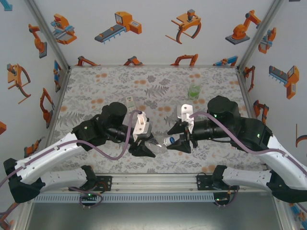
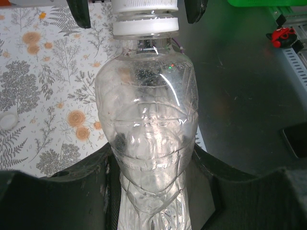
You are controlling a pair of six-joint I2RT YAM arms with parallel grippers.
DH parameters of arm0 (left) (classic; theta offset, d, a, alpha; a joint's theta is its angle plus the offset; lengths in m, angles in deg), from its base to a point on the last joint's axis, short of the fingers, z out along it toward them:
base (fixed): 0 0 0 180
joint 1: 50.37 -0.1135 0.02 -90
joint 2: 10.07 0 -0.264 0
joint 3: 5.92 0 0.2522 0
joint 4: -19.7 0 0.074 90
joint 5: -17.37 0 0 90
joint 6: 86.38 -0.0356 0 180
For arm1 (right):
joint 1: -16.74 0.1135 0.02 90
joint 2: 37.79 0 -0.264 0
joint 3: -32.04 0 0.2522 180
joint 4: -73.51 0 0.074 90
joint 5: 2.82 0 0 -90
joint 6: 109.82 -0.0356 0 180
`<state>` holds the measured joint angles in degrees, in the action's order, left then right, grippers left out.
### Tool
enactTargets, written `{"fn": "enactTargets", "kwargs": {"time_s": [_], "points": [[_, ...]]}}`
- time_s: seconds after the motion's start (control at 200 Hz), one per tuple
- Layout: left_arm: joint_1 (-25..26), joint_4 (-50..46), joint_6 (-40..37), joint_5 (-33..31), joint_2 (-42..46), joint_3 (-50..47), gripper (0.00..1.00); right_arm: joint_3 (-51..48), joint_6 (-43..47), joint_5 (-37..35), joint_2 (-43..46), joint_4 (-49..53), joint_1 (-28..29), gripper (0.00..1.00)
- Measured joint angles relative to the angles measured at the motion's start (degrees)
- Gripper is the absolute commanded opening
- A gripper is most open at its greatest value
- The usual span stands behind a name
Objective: Screw on the bottle caps
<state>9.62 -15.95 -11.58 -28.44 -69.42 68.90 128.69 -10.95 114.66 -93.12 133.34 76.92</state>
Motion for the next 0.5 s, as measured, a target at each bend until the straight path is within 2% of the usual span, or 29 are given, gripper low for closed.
{"fn": "enactTargets", "kwargs": {"time_s": [0.501], "points": [[0.0,0.07,0.0,-0.2,2.25,-2.05,0.0,0.26,-0.02,-0.02,1.07,1.11,0.0,0.51]]}}
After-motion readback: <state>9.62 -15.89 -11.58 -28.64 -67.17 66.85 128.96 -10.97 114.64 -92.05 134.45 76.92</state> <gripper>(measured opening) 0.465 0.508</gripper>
